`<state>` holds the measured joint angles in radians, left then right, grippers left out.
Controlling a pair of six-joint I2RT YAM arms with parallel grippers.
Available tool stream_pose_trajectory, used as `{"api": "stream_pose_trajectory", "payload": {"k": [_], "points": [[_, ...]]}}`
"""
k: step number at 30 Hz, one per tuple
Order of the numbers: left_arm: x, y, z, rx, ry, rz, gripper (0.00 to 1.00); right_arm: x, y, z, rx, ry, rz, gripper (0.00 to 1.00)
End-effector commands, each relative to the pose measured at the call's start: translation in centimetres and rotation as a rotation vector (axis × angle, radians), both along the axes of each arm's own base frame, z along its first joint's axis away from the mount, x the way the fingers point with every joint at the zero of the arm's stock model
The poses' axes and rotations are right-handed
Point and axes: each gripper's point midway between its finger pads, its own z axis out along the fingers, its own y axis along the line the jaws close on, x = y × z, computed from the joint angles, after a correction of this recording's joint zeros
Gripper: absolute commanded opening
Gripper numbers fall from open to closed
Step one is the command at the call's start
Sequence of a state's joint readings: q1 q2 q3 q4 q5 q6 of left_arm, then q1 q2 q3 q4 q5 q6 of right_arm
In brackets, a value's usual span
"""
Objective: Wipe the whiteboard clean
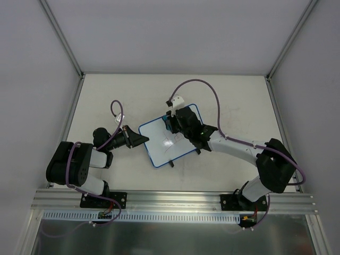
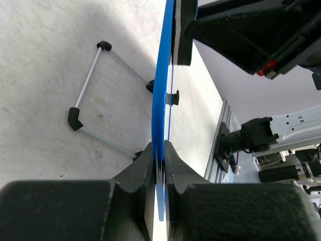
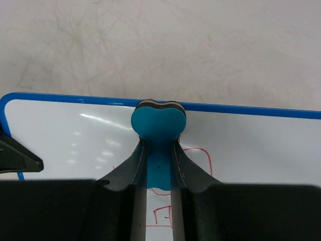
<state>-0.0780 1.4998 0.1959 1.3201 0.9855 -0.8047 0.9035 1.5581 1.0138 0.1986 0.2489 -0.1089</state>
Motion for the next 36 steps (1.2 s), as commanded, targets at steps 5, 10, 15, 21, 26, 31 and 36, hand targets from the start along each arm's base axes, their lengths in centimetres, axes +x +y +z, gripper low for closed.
{"api": "stream_pose_trajectory", "payload": {"k": [5,10,15,21,26,31,36], "points": [[-0.3,-0.3,4.5,0.005,-0.391,-0.048,0.00,2.6,-5.5,-2.3,0.020,0.062,-0.177,0.00],[-0.4,-0.3,4.5,0.005,-0.391,-0.048,0.00,3.4,-8.5,-3.3,0.080,0.097,-0.275,0.00],[-0.4,-0.4,4.5,0.004,-0.391,-0.049,0.00,4.0,-11.9,-4.3,0.078,0.098,-0.414,0.00],[-0.3,-0.4,4.4,0.004,-0.384,-0.050,0.00,3.9,-13.8,-4.7,0.084,0.101,-0.464,0.00],[-0.3,-0.4,4.4,0.003,-0.382,-0.048,0.00,3.8,-13.8,-4.7,0.100,0.102,-0.449,0.00],[-0.2,-0.4,4.4,0.002,-0.381,-0.048,0.00,3.6,-12.0,-4.4,0.141,0.105,-0.365,0.00],[-0.1,-0.4,4.5,0.001,-0.383,-0.050,0.00,2.6,-10.0,-4.2,0.105,0.073,-0.309,0.00]]}}
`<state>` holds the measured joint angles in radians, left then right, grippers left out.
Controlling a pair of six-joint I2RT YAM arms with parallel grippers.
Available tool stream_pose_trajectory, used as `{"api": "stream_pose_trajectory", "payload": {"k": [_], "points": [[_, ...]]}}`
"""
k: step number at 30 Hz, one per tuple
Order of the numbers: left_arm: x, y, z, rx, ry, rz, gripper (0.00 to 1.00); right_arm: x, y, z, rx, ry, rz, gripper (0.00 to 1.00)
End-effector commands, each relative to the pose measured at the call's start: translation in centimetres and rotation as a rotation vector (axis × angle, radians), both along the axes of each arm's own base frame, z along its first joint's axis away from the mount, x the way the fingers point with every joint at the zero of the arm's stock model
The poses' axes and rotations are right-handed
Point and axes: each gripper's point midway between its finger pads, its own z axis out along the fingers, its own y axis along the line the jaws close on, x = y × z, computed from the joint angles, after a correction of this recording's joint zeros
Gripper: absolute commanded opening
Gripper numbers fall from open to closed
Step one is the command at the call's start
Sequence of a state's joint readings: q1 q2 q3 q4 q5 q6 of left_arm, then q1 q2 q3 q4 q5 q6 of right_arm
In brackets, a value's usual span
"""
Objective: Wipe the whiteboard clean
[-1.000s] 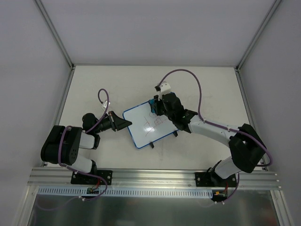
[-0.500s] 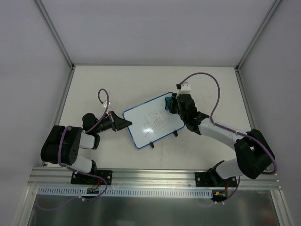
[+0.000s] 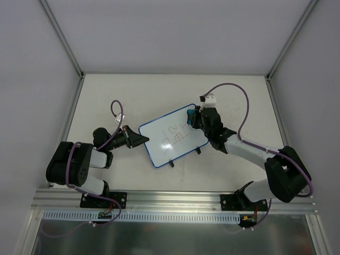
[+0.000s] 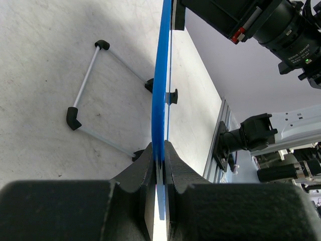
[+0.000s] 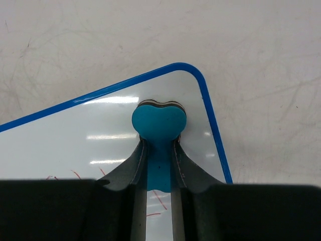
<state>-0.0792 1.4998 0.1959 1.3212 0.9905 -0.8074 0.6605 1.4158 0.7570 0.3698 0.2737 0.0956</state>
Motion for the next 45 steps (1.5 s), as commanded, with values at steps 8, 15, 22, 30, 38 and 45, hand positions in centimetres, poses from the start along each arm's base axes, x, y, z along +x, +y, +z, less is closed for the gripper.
{"api": "stream_pose_trajectory", "payload": {"k": [8,15,22,30,38,45], "points": [[0.0,-0.3,4.5,0.001,-0.384,-0.047,0.00,-3.8,5.7,-1.1,-0.190,-0.047,0.219,0.00],[0.0,-0.4,4.5,0.000,-0.383,-0.048,0.00,-7.1,9.7,-1.7,-0.247,-0.077,0.402,0.00],[-0.1,-0.4,4.5,-0.001,-0.383,-0.050,0.00,-10.8,12.8,-3.3,-0.353,-0.125,0.557,0.00],[-0.1,-0.4,4.5,-0.001,-0.382,-0.048,0.00,-14.0,14.8,-4.6,-0.418,-0.172,0.673,0.00],[-0.1,-0.4,4.5,0.000,-0.383,-0.050,0.00,-13.7,14.4,-3.9,-0.444,-0.202,0.639,0.00],[-0.2,-0.4,4.5,0.000,-0.386,-0.051,0.00,-11.9,13.5,-3.3,-0.408,-0.183,0.575,0.00]]}}
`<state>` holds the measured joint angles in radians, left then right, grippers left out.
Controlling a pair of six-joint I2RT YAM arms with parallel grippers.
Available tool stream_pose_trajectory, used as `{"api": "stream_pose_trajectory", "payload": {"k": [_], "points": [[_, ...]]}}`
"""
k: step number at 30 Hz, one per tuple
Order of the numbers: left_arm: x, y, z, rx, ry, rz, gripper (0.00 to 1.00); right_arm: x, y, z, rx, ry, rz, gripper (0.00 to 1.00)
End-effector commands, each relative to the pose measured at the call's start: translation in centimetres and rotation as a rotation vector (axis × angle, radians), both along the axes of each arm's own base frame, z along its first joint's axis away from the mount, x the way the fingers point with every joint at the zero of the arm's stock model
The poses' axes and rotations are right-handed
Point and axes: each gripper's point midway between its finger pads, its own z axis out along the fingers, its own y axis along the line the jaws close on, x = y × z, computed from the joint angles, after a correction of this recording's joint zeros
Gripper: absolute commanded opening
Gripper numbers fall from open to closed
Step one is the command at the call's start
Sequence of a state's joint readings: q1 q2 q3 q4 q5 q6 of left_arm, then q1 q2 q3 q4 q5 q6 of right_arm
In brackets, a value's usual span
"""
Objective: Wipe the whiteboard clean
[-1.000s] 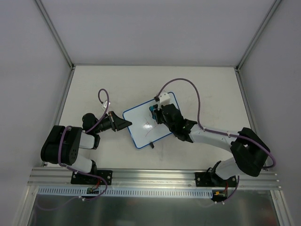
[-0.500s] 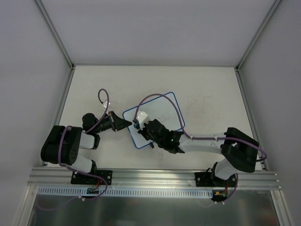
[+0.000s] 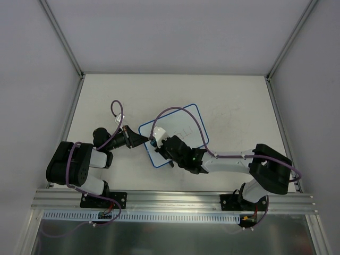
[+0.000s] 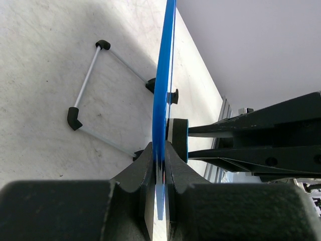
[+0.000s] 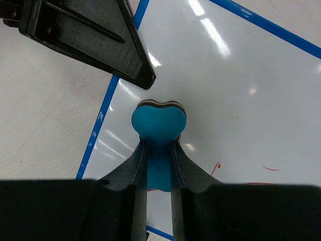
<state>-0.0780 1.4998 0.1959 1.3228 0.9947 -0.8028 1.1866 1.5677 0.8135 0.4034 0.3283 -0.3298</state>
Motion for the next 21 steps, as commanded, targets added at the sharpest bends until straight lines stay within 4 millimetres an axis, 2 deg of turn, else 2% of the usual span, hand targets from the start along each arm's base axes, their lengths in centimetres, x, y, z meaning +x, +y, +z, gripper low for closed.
{"api": "stream_pose_trajectory", "payload": {"k": [1,8,11,16,21], "points": [[-0.2,-0.4,4.5,-0.003,-0.378,-0.047,0.00,1.8,-1.3,-0.3,0.005,0.022,-0.070,0.00],[-0.1,-0.4,4.6,-0.003,-0.381,-0.045,0.00,5.3,-4.3,0.5,0.093,0.078,-0.221,0.00],[-0.2,-0.4,4.6,-0.002,-0.382,-0.048,0.00,7.2,-6.5,1.1,0.135,0.091,-0.301,0.00],[-0.2,-0.4,4.6,-0.004,-0.381,-0.047,0.00,8.8,-9.6,1.7,0.177,0.092,-0.410,0.00],[-0.2,-0.4,4.6,-0.004,-0.381,-0.047,0.00,10.1,-12.8,1.1,0.201,0.113,-0.507,0.00]]}}
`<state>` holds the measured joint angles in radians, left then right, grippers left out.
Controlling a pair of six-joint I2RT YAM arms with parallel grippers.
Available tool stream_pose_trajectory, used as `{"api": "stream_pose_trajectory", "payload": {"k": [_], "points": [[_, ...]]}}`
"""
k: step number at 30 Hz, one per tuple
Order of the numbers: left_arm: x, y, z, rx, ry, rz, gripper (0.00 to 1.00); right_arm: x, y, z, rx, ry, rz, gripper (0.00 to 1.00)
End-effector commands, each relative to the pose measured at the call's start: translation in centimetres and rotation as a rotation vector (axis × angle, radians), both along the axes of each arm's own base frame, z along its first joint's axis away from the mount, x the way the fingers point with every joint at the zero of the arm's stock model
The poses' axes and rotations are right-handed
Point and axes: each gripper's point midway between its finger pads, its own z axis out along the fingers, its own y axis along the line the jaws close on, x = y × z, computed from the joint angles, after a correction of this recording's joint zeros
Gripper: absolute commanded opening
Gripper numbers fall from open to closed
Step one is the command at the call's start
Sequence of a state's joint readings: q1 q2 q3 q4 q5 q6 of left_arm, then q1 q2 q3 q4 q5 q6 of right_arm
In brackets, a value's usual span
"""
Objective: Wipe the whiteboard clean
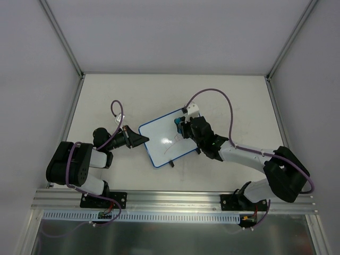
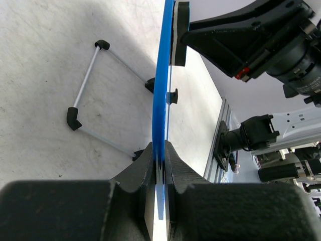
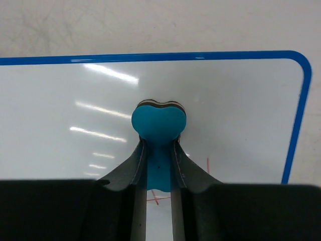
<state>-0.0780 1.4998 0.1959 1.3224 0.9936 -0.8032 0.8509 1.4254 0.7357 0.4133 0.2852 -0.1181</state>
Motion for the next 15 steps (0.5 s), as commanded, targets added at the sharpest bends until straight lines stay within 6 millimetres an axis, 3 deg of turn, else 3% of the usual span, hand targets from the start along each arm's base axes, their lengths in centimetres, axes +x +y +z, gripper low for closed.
{"api": "stream_pose_trajectory", "payload": {"k": [1,9,15], "points": [[-0.2,-0.3,4.6,-0.003,-0.383,-0.046,0.00,0.9,-3.7,-1.8,-0.008,0.051,-0.134,0.00],[-0.3,-0.4,4.6,-0.004,-0.383,-0.050,0.00,2.3,-9.0,-3.6,0.153,0.133,-0.290,0.00],[-0.2,-0.4,4.6,-0.003,-0.384,-0.048,0.00,2.5,-10.6,-4.0,0.190,0.143,-0.347,0.00]]}}
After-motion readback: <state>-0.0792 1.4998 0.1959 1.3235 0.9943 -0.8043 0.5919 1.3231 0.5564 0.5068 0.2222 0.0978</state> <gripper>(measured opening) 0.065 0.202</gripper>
